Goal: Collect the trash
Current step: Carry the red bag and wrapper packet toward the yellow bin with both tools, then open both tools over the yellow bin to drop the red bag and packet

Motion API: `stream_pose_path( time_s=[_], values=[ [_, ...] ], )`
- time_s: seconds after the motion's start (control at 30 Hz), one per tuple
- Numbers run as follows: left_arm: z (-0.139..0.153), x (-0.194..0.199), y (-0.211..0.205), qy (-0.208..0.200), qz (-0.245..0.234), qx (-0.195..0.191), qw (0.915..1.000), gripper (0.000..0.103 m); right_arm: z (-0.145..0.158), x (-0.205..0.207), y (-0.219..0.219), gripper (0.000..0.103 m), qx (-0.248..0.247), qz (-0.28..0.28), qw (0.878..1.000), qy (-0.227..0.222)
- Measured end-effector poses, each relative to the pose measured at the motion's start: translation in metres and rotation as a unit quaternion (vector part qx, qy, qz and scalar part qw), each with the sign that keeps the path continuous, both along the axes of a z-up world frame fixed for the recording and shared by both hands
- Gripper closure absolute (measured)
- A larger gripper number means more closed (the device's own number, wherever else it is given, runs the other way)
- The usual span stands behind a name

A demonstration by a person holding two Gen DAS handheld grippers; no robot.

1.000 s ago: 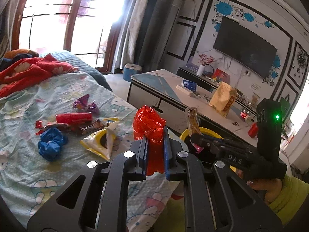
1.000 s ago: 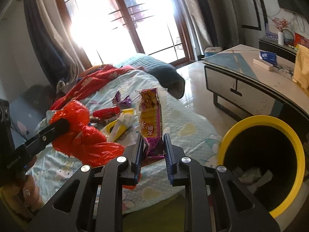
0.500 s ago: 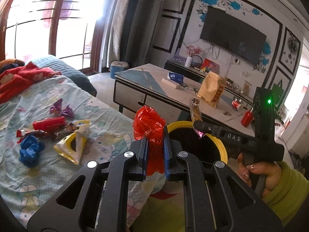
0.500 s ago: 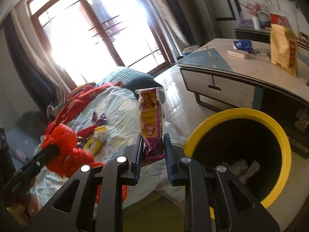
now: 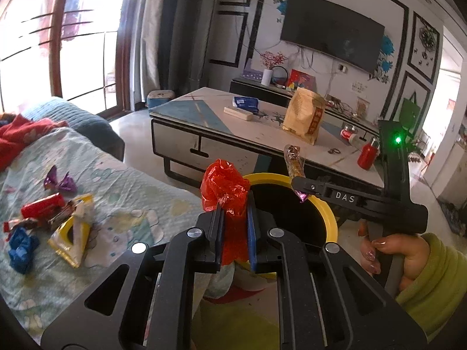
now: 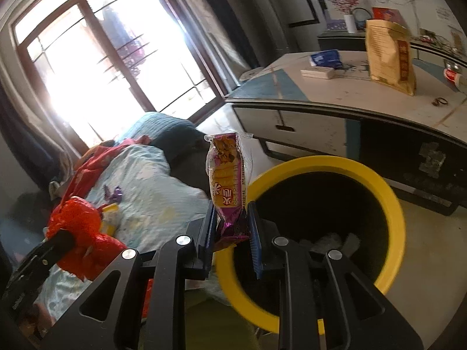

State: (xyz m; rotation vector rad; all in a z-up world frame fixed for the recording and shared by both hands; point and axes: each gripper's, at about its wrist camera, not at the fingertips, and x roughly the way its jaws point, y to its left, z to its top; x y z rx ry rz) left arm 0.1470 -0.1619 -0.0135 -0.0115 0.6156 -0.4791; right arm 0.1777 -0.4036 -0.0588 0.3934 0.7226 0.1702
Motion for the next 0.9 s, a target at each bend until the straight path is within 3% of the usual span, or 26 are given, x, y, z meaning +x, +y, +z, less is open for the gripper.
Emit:
stream_pose_path(
  time_s=[0.33, 0.9],
  values=[
    [-0.018, 0.018, -0.038, 0.004, -0.024, 0.016, 0.9996, 0.095, -0.016, 0.004, -0.030, 0.083, 0.011, -0.035, 0.999, 0.023],
    [-0.056, 0.051, -0.073, 0.048, -0.059, 0.023, 0.9968, 0.094, -0.043, 0.011, -0.058, 0.081, 0.032, -0.067, 0.995, 0.062]
  ],
)
